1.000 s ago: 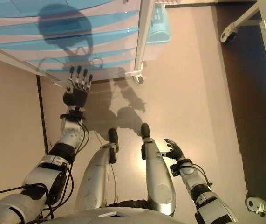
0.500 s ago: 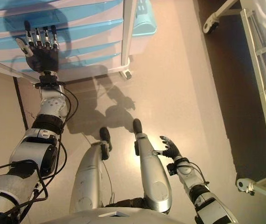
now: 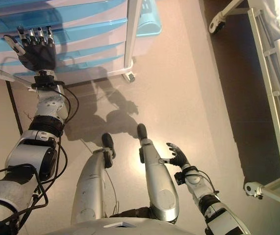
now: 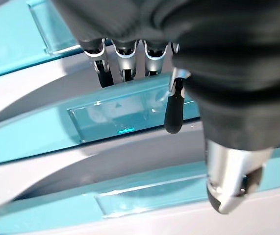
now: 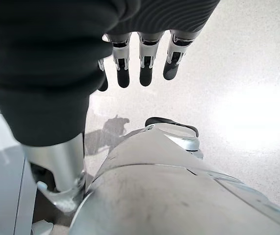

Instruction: Open the drawer and pick up the medicine

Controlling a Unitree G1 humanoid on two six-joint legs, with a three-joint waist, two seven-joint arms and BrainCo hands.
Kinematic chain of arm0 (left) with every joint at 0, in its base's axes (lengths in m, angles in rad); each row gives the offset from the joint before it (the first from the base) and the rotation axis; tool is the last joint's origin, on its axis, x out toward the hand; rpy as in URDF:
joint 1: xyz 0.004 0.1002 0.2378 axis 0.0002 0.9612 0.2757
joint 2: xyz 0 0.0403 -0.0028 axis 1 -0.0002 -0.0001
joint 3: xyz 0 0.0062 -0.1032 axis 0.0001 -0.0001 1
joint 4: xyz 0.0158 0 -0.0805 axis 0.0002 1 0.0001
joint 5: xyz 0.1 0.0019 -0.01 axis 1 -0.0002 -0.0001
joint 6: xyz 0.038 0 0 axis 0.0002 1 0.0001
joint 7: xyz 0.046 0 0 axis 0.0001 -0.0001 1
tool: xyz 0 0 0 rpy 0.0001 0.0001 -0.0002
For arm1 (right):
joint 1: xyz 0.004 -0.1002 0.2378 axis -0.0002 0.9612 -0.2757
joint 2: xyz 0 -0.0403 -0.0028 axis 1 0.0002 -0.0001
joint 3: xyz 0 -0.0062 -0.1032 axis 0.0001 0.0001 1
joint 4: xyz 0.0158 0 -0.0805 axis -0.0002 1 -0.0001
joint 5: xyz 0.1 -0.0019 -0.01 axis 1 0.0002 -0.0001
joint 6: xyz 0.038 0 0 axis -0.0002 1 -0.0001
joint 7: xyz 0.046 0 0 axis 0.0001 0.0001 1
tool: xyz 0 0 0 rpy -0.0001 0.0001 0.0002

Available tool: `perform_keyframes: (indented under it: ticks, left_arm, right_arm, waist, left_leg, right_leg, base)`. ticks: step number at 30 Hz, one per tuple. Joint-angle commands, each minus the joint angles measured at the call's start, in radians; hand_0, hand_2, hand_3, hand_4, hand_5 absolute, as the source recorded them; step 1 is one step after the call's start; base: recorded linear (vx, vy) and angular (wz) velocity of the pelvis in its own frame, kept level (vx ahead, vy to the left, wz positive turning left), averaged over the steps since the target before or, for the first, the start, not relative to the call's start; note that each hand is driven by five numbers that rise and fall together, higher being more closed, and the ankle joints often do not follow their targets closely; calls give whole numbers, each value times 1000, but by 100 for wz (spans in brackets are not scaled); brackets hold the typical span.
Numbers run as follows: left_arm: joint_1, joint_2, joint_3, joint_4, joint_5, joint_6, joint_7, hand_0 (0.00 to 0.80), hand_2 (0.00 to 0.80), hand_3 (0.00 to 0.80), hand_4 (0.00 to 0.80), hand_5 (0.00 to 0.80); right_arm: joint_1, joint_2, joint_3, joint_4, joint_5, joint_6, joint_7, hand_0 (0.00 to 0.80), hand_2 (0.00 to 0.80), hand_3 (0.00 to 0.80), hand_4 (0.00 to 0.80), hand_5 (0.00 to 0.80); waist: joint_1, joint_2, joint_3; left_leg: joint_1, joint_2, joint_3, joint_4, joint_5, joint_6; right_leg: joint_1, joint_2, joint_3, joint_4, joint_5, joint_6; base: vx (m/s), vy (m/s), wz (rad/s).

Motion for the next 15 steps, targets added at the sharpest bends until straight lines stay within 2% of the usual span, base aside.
perform_keyframes:
  ticks: [1, 5, 11, 15]
  left_arm:
    - [-74, 58, -20, -2, 121, 26, 38, 0, 0, 0, 0, 0]
    - [-14, 46, -20, 75, 162, 69, 103, 0, 0, 0, 0, 0]
    - [62, 4, -5, 170, 237, 87, 202, 0, 0, 0, 0, 0]
    - [86, -6, 19, 227, 270, 89, 229, 0, 0, 0, 0, 0]
  right_arm:
    - [71, -20, 38, -35, 2, 4, -8, 0, 0, 0, 0, 0]
    - [61, -11, 31, -45, 17, 20, -15, 0, 0, 0, 0, 0]
    - [52, 3, 26, -63, 22, 41, -23, 0, 0, 0, 0, 0]
    - [51, 10, 25, -66, 28, 48, -22, 0, 0, 0, 0, 0]
  waist:
    - [9, 20, -32]
    - [19, 20, -21]
    - [28, 13, -11]
    - [30, 7, -7]
  left_leg:
    - [45, -53, 11, -16, -103, 26]
    - [49, -59, 5, -27, -95, 26]
    - [55, -64, 1, -37, -89, 28]
    - [58, -65, -1, -36, -89, 29]
  right_leg:
    - [36, 23, 5, -74, 32, -38]
    - [44, 21, -2, -82, 36, -34]
    - [52, 21, -7, -88, 39, -29]
    - [54, 23, -8, -84, 38, -28]
  base:
    - [-4, -40, 3]
    - [-9, -42, 0]
    - [1, -33, 5]
    - [3, -8, 1]
